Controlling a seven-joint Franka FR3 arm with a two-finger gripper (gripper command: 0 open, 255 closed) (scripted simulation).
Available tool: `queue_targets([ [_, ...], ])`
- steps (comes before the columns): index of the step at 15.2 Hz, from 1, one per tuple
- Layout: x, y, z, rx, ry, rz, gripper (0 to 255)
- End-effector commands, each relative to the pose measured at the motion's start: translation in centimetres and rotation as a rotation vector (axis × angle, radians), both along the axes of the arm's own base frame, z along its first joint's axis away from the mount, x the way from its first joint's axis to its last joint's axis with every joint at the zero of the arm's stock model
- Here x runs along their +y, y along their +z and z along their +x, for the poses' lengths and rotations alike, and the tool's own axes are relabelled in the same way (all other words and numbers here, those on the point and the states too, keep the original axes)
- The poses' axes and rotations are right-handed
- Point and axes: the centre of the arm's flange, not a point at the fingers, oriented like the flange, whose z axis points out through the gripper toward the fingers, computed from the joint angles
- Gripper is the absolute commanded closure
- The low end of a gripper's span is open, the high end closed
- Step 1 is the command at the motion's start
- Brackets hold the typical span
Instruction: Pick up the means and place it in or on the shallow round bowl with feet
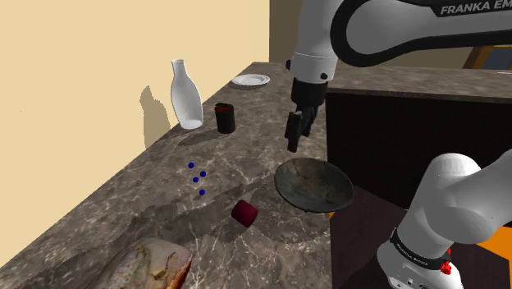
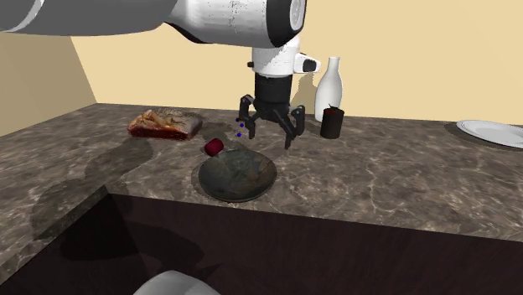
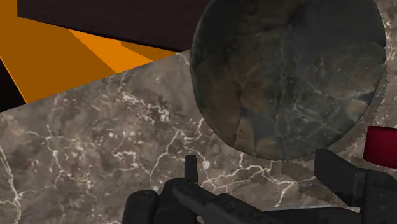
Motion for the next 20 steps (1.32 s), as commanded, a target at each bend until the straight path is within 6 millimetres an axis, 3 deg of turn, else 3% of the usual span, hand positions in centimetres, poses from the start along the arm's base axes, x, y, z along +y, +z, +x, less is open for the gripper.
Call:
queue_targets([
  [1,2.8,-0.7,0.1,-0.010,0.021,0.001,0],
  [15,20.5,-5.2,-0.1,-0.074,0.167,0.000,0],
  [20,20.8,-7.3,0.1,-0.074,0.168,0.000,0],
])
